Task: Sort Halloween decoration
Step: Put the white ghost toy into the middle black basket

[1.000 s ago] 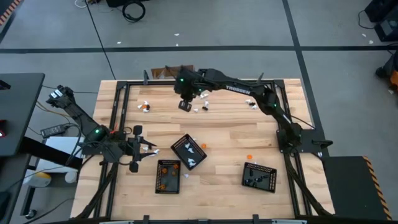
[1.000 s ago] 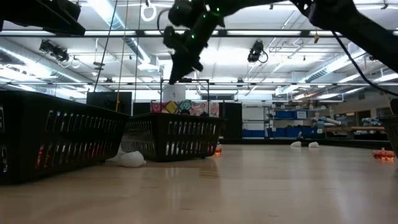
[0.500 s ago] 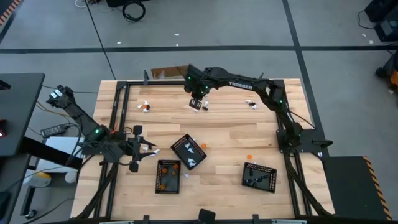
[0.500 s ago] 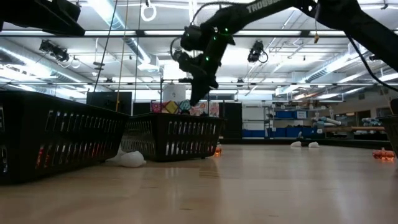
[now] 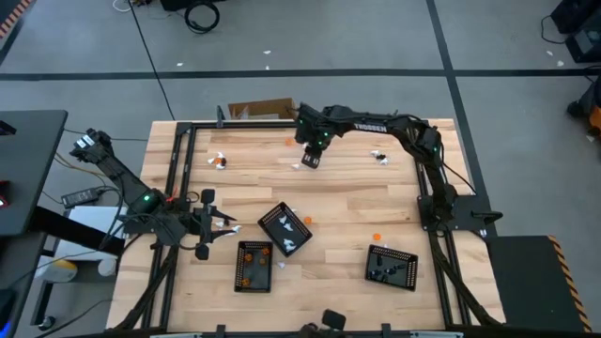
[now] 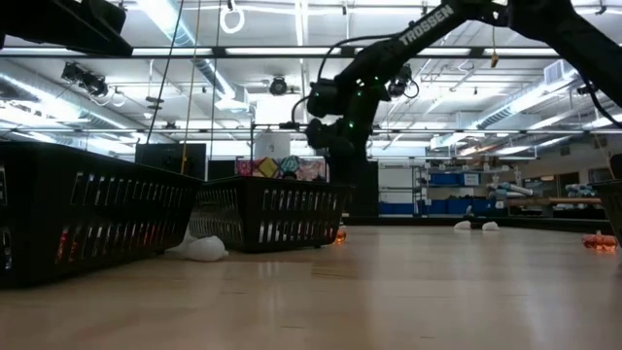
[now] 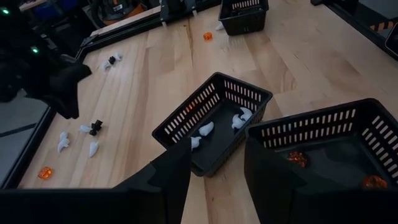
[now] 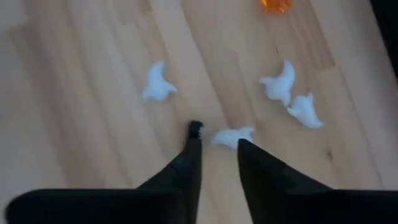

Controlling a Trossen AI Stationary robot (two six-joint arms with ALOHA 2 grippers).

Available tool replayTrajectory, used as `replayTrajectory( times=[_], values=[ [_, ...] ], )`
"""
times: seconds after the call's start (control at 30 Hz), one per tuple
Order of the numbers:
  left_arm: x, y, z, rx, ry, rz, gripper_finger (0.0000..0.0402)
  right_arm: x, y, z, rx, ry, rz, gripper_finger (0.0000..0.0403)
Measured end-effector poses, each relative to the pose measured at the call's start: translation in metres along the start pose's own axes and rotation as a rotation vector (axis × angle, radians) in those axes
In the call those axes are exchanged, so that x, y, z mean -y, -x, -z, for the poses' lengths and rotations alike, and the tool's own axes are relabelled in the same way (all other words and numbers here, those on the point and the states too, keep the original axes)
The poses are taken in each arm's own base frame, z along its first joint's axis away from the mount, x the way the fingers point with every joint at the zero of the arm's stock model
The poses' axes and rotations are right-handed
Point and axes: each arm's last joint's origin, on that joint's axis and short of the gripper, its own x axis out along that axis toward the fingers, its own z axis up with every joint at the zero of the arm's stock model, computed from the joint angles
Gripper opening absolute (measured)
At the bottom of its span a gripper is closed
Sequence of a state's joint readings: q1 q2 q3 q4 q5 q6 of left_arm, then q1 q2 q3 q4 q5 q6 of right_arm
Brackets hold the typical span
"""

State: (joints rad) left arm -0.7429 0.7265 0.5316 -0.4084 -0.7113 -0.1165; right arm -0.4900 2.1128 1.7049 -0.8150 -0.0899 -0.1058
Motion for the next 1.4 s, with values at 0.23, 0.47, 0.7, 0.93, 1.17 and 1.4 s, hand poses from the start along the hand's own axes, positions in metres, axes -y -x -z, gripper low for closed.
replayTrajectory(
  times=[0.23,0.47,0.7,0.93,1.17,1.4],
  values=[
    [0.0,0.0,0.0,0.0,0.001,0.0,0.0155,0.006,-0.017,0.011,-0.031,-0.062,0.101,0.0184],
    [0.0,0.0,0.0,0.001,0.012,0.0,0.0155,0.01,-0.022,0.009,0.026,-0.096,0.064,0.0191],
    [0.0,0.0,0.0,0.001,0.013,0.0,0.0155,0.01,-0.032,0.007,0.046,-0.166,0.024,0.019],
    [0.0,0.0,-0.001,0.007,0.016,0.001,0.0155,0.009,-0.054,0.009,-0.002,-0.179,0.023,0.019],
    [0.0,0.0,-0.001,0.008,0.01,0.001,0.0155,0.01,-0.055,0.01,-0.009,-0.19,0.024,0.0184],
    [0.0,0.0,-0.001,0.006,0.009,0.0,0.0155,0.01,-0.057,0.013,-0.034,-0.178,0.026,0.0148]
  ],
)
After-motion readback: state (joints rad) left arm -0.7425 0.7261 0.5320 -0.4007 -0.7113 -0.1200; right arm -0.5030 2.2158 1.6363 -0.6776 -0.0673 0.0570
